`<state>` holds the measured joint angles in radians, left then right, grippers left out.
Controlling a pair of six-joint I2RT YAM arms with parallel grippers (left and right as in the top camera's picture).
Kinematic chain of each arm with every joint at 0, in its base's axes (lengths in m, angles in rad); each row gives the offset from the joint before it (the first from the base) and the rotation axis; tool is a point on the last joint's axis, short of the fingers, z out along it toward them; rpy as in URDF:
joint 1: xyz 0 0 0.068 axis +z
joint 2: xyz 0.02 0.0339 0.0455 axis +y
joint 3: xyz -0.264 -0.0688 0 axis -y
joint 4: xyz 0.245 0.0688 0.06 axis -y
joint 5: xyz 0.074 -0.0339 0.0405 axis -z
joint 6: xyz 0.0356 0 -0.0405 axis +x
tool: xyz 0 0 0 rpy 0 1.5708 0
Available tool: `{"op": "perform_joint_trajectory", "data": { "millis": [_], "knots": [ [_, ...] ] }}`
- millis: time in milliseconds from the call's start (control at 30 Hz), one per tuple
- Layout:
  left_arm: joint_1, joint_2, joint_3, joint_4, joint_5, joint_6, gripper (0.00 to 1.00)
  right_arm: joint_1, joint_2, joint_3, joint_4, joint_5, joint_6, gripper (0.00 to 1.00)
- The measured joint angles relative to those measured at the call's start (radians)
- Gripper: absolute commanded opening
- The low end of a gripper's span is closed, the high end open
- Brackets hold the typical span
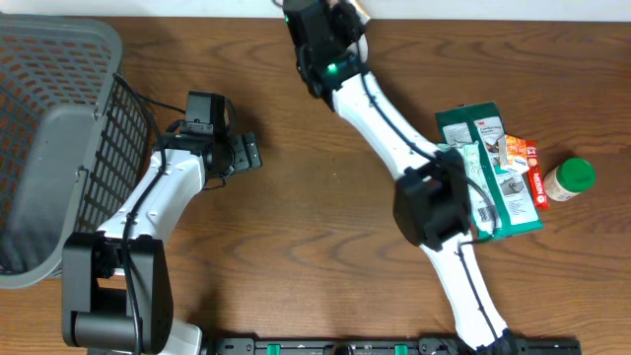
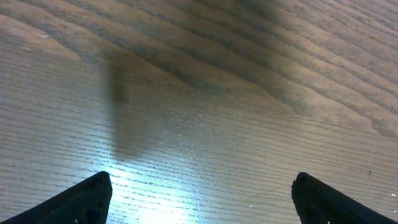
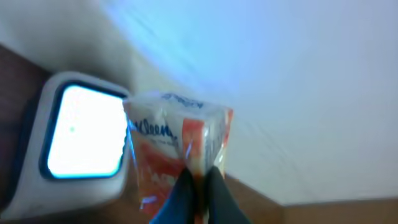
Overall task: Scan the item barcode
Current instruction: 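Lift the tissue pack and hold it against the white scanner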
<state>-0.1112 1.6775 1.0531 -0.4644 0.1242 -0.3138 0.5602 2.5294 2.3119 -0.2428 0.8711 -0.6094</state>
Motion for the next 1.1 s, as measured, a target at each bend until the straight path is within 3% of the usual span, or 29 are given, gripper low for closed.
{"op": "perform_joint_trajectory", "data": {
  "millis": [167, 333, 967, 1100],
  "knots": [
    [0.0, 0.0, 0.0, 0.001, 0.0, 0.0, 0.93, 0.0, 0.138, 0.0, 0.158, 0.002, -0.234, 0.01],
    [0.0, 0.0, 0.0, 0.001, 0.0, 0.0, 0.93, -0.007, 0.153, 0.0, 0.181, 0.0, -0.293, 0.01],
    [0.0, 0.0, 0.0, 0.001, 0.0, 0.0, 0.93, -0.017, 0.151, 0.0, 0.213, 0.009, -0.302, 0.01],
    [0.0, 0.0, 0.0, 0.0, 0.0, 0.0, 0.93, -0.01, 0.075, -0.001, 0.023, 0.023, -0.24, 0.01]
  ]
}}
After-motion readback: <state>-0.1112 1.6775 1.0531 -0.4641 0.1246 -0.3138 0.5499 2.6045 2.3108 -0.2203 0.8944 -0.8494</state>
